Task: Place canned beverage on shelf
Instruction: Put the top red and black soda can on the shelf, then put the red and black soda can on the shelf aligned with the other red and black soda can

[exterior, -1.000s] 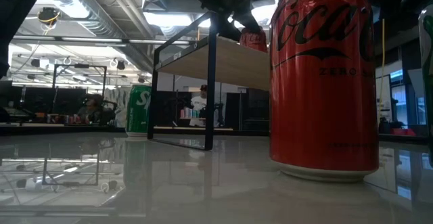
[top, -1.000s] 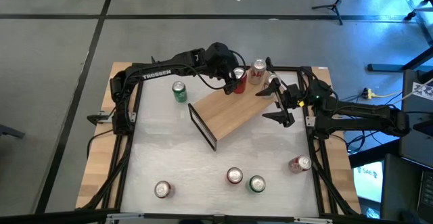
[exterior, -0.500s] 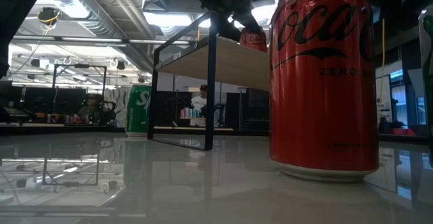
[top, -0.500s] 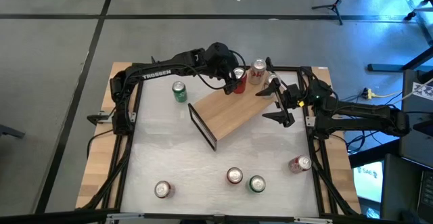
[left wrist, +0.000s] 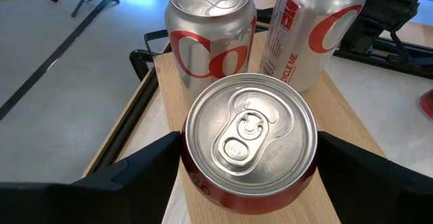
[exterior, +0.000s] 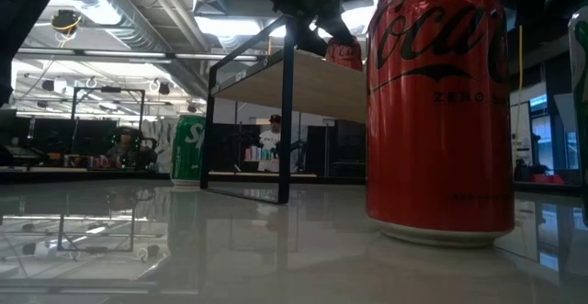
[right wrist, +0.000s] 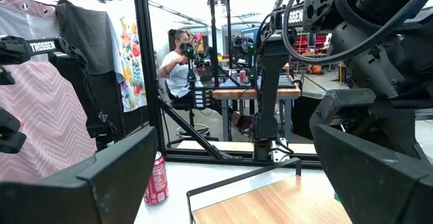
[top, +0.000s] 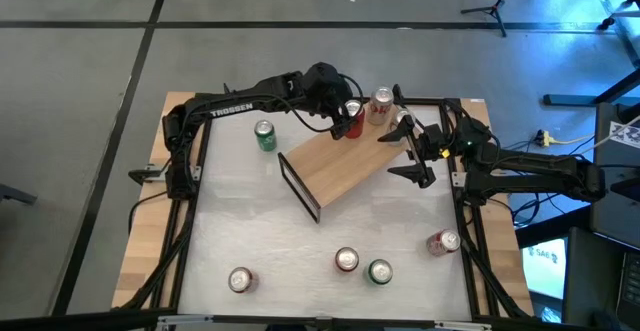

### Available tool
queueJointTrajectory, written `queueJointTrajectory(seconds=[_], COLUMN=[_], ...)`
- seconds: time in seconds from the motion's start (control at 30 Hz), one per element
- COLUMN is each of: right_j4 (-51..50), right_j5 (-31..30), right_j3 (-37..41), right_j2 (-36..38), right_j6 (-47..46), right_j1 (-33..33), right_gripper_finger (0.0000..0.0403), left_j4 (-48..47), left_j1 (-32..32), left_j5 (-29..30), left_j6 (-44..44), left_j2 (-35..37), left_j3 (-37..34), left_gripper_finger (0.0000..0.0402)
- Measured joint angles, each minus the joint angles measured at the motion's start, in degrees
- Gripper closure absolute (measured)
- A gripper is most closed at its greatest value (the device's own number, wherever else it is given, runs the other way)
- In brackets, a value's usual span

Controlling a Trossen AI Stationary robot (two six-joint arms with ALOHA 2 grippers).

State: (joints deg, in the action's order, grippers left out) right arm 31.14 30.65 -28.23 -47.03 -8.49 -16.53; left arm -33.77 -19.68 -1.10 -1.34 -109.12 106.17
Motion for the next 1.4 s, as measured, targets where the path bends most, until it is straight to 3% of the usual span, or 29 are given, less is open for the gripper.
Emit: queueJointTrajectory(seconds=[0.23, 0.67, 0.93, 1.27, 1.4], right_j4=[0.0, 0.0, 0.04, 2.67, -1.57], right_j5=[0.02, 0.02, 0.02, 0.12, 0.92], right_j3=[0.0, 0.0, 0.0, -0.03, -2.68], right_j2=[0.0, 0.0, 0.0, 0.04, 0.0], right_j6=[0.0, 0.0, 0.0, -0.02, 0.52], right_j1=[0.0, 0.0, 0.0, 0.11, 1.74], right_gripper_finger=[0.0011, 0.0011, 0.0011, 0.0011, 0.001], left_j4=[0.17, 0.37, 0.3, -0.63, -1.75], left_j1=[0.2, 0.21, 0.21, 0.91, 2.36], left_j5=[0.1, 0.13, -0.38, -0.51, -0.53], left_j6=[0.35, 0.35, 0.45, 3.41, 3.6], left_j2=[0.0, 0.0, 0.75, 6.56, 9.17], left_j3=[-0.04, -0.04, -0.04, -0.04, -0.04], left_gripper_finger=[0.0086, 0.0021, 0.002, 0.002, 0.0021])
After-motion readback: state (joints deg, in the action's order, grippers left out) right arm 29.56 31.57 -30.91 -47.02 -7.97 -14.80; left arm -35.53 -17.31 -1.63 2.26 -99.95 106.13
